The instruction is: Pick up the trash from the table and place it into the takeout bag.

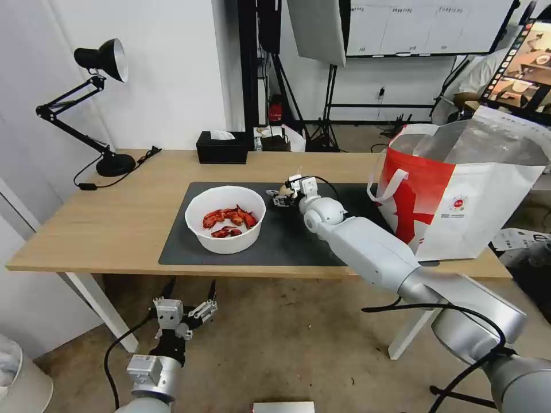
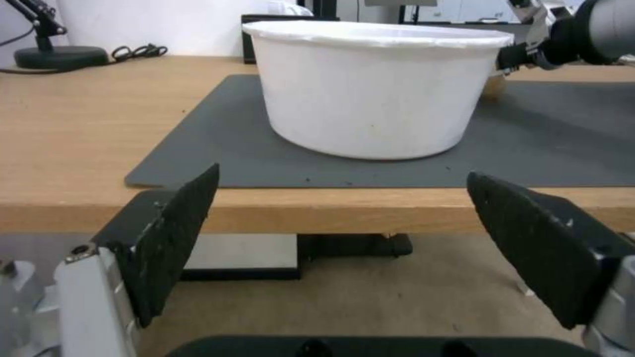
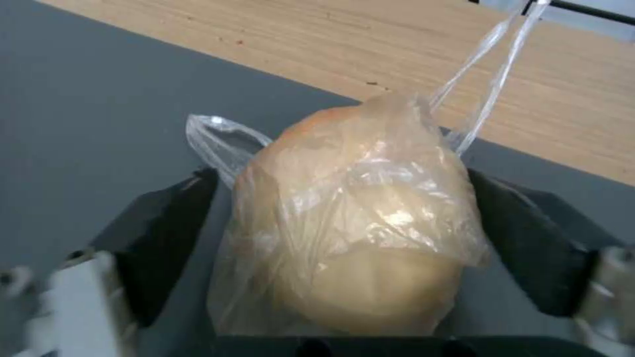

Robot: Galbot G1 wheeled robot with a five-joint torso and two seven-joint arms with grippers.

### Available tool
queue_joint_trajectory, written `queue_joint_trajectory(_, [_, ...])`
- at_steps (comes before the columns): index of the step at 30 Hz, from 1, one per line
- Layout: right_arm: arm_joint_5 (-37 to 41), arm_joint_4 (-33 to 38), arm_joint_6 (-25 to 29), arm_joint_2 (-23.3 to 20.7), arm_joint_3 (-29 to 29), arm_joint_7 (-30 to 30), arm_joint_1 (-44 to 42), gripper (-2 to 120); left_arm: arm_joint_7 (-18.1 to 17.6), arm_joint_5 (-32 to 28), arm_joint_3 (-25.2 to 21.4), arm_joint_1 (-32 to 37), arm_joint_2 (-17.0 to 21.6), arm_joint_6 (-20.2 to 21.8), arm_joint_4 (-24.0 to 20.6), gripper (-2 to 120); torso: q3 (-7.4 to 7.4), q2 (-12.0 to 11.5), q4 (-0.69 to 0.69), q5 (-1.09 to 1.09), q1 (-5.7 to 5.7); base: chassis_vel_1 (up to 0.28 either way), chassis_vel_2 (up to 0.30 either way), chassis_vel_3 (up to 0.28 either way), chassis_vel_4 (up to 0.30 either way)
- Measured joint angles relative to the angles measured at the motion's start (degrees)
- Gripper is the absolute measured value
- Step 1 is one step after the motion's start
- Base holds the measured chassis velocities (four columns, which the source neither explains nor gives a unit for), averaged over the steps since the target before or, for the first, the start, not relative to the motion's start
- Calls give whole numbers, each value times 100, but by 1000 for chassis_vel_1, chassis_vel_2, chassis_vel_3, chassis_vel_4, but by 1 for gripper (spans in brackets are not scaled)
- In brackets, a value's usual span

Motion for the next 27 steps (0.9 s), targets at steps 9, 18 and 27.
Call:
queue_joint_trajectory(9, [195, 277, -353, -194, 21, 81, -51, 57, 0, 24, 7, 43, -11, -4, -43, 100, 0, 0, 0, 0, 0, 0, 0, 0, 0])
queue_joint_trajectory(18, [349, 655, -344, -374, 188, 226, -194, 26, 0, 36, 3, 70, -23, -9, -91, 100, 0, 1, 0, 1, 0, 0, 0, 0, 0])
queue_joint_trajectory(27, [-419, 3059, 108, -1404, 911, 1294, -805, 6, -4, 50, -7, 149, -50, -13, -260, 100, 0, 1, 0, 2, 0, 0, 0, 0, 0])
